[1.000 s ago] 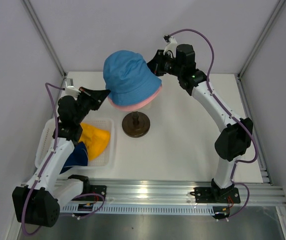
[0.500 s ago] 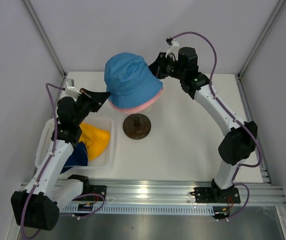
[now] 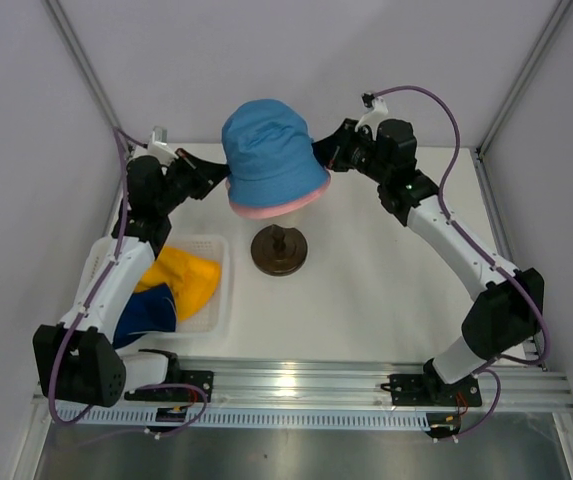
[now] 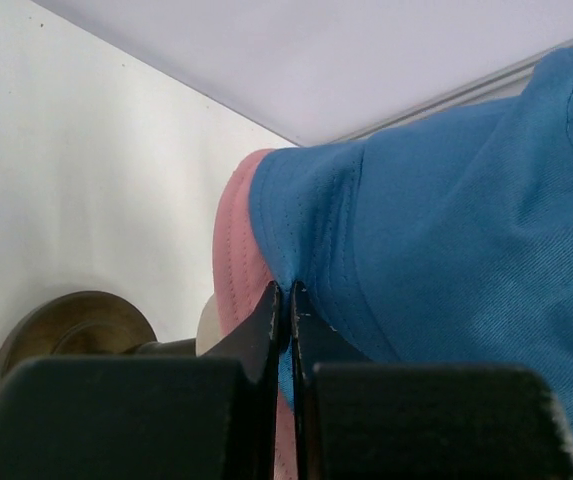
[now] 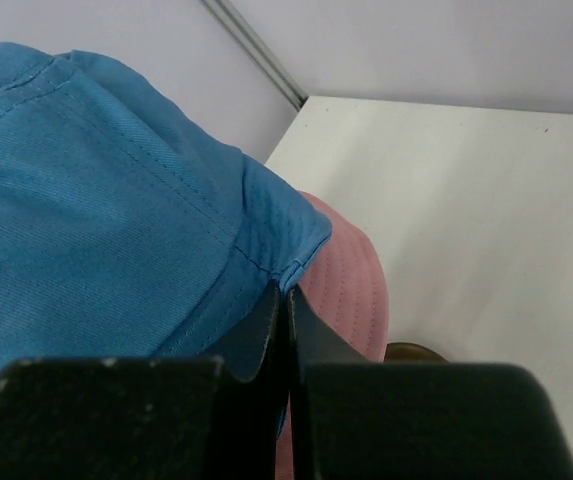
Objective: Stack the hats
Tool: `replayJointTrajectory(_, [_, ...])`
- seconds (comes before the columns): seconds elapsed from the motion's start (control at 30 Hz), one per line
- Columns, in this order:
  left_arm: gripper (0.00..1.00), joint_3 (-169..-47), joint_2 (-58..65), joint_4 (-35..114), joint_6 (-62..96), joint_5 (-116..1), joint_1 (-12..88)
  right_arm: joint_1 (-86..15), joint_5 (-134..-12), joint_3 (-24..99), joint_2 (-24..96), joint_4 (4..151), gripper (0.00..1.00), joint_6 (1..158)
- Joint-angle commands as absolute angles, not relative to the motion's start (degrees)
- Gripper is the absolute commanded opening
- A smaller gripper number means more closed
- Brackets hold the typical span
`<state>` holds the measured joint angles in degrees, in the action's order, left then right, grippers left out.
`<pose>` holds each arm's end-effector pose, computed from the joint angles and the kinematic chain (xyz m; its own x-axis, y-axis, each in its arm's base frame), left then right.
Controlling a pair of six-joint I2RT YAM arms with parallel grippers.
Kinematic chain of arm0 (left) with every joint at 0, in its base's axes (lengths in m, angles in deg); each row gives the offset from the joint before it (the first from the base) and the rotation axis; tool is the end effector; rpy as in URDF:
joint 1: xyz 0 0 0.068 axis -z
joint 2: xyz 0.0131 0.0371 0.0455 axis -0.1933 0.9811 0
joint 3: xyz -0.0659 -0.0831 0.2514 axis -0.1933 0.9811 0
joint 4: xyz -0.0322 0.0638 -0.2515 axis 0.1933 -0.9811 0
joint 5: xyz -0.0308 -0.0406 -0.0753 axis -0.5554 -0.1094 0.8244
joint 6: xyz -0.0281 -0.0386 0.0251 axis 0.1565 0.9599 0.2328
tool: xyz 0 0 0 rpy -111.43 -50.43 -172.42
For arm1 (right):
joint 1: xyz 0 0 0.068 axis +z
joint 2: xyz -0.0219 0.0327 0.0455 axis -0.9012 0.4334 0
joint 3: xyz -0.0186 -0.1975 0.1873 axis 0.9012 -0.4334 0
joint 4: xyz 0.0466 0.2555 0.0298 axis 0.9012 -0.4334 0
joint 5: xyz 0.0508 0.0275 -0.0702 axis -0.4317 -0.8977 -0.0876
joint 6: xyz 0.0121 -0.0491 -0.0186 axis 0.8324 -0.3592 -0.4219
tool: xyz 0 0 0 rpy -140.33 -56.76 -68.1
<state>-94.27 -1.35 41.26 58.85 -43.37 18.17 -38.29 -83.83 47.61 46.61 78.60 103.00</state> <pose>0.2875 -0.0490 0.3523 -0.4790 -0.6884 -0.5447 0.1708 0.5356 -0.8270 0.3412 0.1794 0.4014 -0.4269 0.3205 -0.8456 -0.5671 0.6335 0.5264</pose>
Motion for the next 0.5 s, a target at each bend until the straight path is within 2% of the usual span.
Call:
replayJointTrajectory(0.0, [0.02,-94.92,2.24,30.35,53.43,-41.37,17.04,-38.91,-79.09,40.81,43.95,71.93,0.0,103.6])
replayJointTrajectory(0.07, [0.03,-96.06,2.77,30.87,52.56,-38.4,16.16,-39.27,-78.48,39.49,42.63,73.17,0.0,103.96])
replayJointTrajectory(0.13, [0.09,-97.2,3.65,30.61,51.42,-35.67,14.76,-39.79,-78.82,39.22,41.57,72.47,0.03,103.96])
replayJointTrajectory(0.17, [0.12,-98.16,3.82,30.17,51.06,-33.31,14.31,-40.05,-79.17,39.39,41.31,72.12,0.08,103.96])
replayJointTrajectory(0.2, [0.2,-99.04,3.65,28.6,50.62,-32.67,13.79,-40.49,-79.53,39.74,41.04,71.51,0.19,104.04])
replayJointTrajectory(0.23, [0.25,-99.31,3.21,27.98,49.57,-32.32,12.91,-41.28,-80.05,39.75,40.34,71.33,0.21,104.04])
replayJointTrajectory(0.27, [0.41,-100.01,2.43,27.28,49.04,-32.4,12.47,-41.81,-80.23,39.83,39.81,71.24,0.23,104.04])
replayJointTrajectory(0.37, [0.7,-101.33,-1.26,22.89,46.06,-34.68,11.41,-44.35,-81.28,40.45,38.14,70.27,0.42,103.52])
replayJointTrajectory(0.4, [0.81,-102.99,-2.23,21.48,44.57,-36.0,11.41,-45.06,-81.98,40.71,37.7,69.14,0.51,103.0])
replayJointTrajectory(0.47, [0.88,-105.36,-4.87,16.48,43.07,-38.37,9.74,-47.42,-83.39,42.73,36.82,66.5,0.62,100.71])
